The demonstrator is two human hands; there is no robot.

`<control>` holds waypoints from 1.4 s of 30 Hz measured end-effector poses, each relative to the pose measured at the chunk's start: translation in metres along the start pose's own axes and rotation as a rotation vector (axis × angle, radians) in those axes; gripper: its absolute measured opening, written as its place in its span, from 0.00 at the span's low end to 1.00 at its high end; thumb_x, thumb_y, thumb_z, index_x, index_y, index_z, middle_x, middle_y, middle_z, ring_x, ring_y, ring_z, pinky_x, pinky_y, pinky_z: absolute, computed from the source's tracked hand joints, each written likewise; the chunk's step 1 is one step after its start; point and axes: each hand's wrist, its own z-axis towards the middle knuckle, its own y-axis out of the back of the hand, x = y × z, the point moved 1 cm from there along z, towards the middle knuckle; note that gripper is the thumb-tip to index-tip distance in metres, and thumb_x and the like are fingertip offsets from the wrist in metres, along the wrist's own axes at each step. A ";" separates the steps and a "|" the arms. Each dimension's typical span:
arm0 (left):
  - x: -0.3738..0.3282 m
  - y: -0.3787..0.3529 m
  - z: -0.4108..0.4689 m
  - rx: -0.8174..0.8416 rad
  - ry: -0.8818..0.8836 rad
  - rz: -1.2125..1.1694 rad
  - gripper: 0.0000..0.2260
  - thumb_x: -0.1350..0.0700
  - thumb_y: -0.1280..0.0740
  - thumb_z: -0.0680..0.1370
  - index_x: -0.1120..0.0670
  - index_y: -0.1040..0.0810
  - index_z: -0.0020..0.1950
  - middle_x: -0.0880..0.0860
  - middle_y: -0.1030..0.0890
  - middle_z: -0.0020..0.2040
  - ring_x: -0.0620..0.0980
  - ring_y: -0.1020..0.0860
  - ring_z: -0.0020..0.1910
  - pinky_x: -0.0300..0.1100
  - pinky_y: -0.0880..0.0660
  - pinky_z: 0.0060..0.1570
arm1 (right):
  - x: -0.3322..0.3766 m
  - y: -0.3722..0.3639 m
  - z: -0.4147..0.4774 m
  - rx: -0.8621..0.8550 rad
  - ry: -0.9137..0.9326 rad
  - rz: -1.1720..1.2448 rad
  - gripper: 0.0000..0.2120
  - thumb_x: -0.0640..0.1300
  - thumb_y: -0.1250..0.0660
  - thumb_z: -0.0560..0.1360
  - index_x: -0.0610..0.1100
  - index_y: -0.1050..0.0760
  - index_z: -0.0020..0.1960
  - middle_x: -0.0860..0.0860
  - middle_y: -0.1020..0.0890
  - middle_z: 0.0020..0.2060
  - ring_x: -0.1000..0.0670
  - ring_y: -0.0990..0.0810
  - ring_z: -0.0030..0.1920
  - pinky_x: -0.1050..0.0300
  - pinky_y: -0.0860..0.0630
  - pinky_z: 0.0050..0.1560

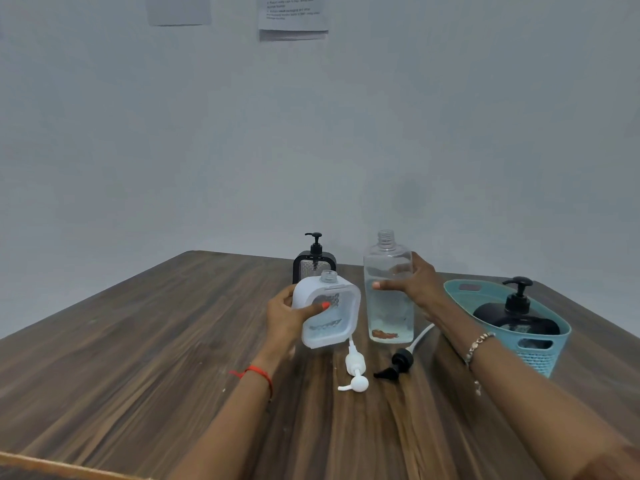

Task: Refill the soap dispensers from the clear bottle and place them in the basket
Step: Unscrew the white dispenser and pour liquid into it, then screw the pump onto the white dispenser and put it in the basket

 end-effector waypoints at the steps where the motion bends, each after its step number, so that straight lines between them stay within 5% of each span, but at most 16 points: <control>1: 0.000 0.000 0.000 0.009 0.008 -0.012 0.17 0.65 0.24 0.65 0.50 0.24 0.48 0.52 0.19 0.46 0.51 0.19 0.45 0.43 0.20 0.38 | -0.004 0.000 0.001 0.014 -0.009 0.022 0.33 0.39 0.20 0.58 0.46 0.28 0.60 0.47 0.20 0.51 0.47 0.21 0.50 0.62 0.26 0.38; 4: 0.001 0.001 0.001 0.029 0.020 -0.022 0.18 0.66 0.24 0.66 0.53 0.24 0.51 0.52 0.19 0.47 0.50 0.19 0.44 0.38 0.21 0.32 | -0.017 0.000 0.005 0.043 -0.053 0.086 0.35 0.39 0.19 0.57 0.45 0.29 0.61 0.47 0.20 0.54 0.48 0.21 0.51 0.61 0.24 0.41; 8: 0.004 0.001 0.003 0.053 0.044 -0.065 0.18 0.66 0.25 0.66 0.54 0.24 0.52 0.52 0.19 0.47 0.50 0.19 0.44 0.37 0.21 0.31 | -0.030 0.006 0.011 0.063 -0.089 0.063 0.52 0.54 0.17 0.43 0.47 0.31 0.64 0.45 0.20 0.57 0.45 0.21 0.56 0.48 0.22 0.54; 12: 0.004 -0.002 0.006 0.054 0.065 -0.091 0.19 0.66 0.26 0.67 0.56 0.24 0.55 0.52 0.19 0.47 0.49 0.19 0.43 0.37 0.21 0.30 | -0.014 0.008 0.009 0.016 -0.075 -0.026 0.58 0.47 0.18 0.56 0.47 0.52 0.75 0.41 0.36 0.71 0.42 0.32 0.68 0.45 0.33 0.66; 15: 0.004 -0.006 0.006 0.054 0.060 -0.109 0.18 0.67 0.26 0.67 0.55 0.24 0.53 0.52 0.19 0.46 0.50 0.19 0.43 0.37 0.21 0.29 | -0.001 0.010 -0.002 -0.291 0.190 -0.110 0.53 0.49 0.21 0.61 0.47 0.52 0.75 0.44 0.44 0.73 0.47 0.43 0.72 0.48 0.42 0.70; 18: 0.003 -0.008 0.006 0.053 0.051 -0.109 0.17 0.67 0.26 0.67 0.54 0.24 0.52 0.51 0.19 0.46 0.49 0.19 0.43 0.38 0.20 0.31 | 0.005 0.003 -0.025 -0.331 0.622 -0.333 0.33 0.47 0.28 0.65 0.44 0.36 0.67 0.44 0.33 0.65 0.52 0.38 0.66 0.51 0.37 0.66; 20: 0.001 -0.008 0.007 0.051 0.045 -0.120 0.17 0.67 0.26 0.67 0.55 0.24 0.52 0.53 0.19 0.47 0.50 0.19 0.43 0.39 0.20 0.32 | 0.005 -0.008 -0.039 -0.063 0.784 -0.558 0.21 0.36 0.32 0.65 0.42 0.26 0.58 0.43 0.25 0.56 0.49 0.30 0.60 0.48 0.30 0.61; 23: -0.001 -0.007 0.006 0.040 0.028 -0.121 0.16 0.67 0.26 0.67 0.53 0.24 0.48 0.52 0.19 0.45 0.49 0.19 0.42 0.39 0.20 0.31 | -0.001 -0.031 -0.059 0.528 0.649 -0.837 0.18 0.30 0.36 0.68 0.42 0.22 0.56 0.47 0.23 0.57 0.48 0.25 0.57 0.55 0.27 0.57; 29: -0.004 0.000 0.001 0.024 0.021 -0.110 0.15 0.68 0.26 0.67 0.53 0.24 0.47 0.51 0.19 0.43 0.46 0.19 0.37 0.37 0.21 0.28 | -0.015 -0.060 -0.070 0.759 0.720 -1.187 0.13 0.35 0.40 0.75 0.41 0.24 0.58 0.45 0.25 0.55 0.46 0.28 0.57 0.52 0.27 0.48; 32: -0.005 0.004 0.000 0.024 0.025 -0.103 0.16 0.68 0.26 0.66 0.53 0.24 0.47 0.51 0.19 0.44 0.48 0.19 0.40 0.38 0.21 0.29 | -0.017 -0.059 -0.068 0.754 0.708 -1.042 0.12 0.36 0.38 0.75 0.41 0.23 0.57 0.46 0.23 0.54 0.49 0.26 0.56 0.55 0.27 0.49; 35: -0.007 0.008 0.000 0.025 0.026 -0.101 0.17 0.68 0.25 0.66 0.56 0.23 0.51 0.53 0.19 0.45 0.50 0.19 0.41 0.40 0.20 0.31 | 0.003 -0.044 -0.059 0.600 0.594 -0.581 0.11 0.34 0.32 0.70 0.37 0.21 0.52 0.51 0.20 0.48 0.66 0.24 0.46 0.71 0.29 0.46; 38: -0.010 0.010 0.000 0.041 0.026 -0.107 0.16 0.68 0.25 0.66 0.55 0.23 0.49 0.53 0.18 0.45 0.50 0.19 0.40 0.41 0.20 0.31 | 0.043 -0.023 -0.043 0.304 0.474 -0.287 0.09 0.36 0.28 0.68 0.43 0.20 0.48 0.54 0.20 0.35 0.63 0.27 0.31 0.70 0.32 0.36; 42: -0.014 0.006 -0.002 0.067 0.038 -0.105 0.16 0.68 0.25 0.66 0.55 0.23 0.49 0.52 0.18 0.44 0.48 0.18 0.38 0.41 0.20 0.31 | 0.093 -0.004 -0.020 0.072 0.429 0.118 0.05 0.34 0.29 0.69 0.42 0.21 0.42 0.46 0.21 0.31 0.56 0.28 0.26 0.64 0.29 0.32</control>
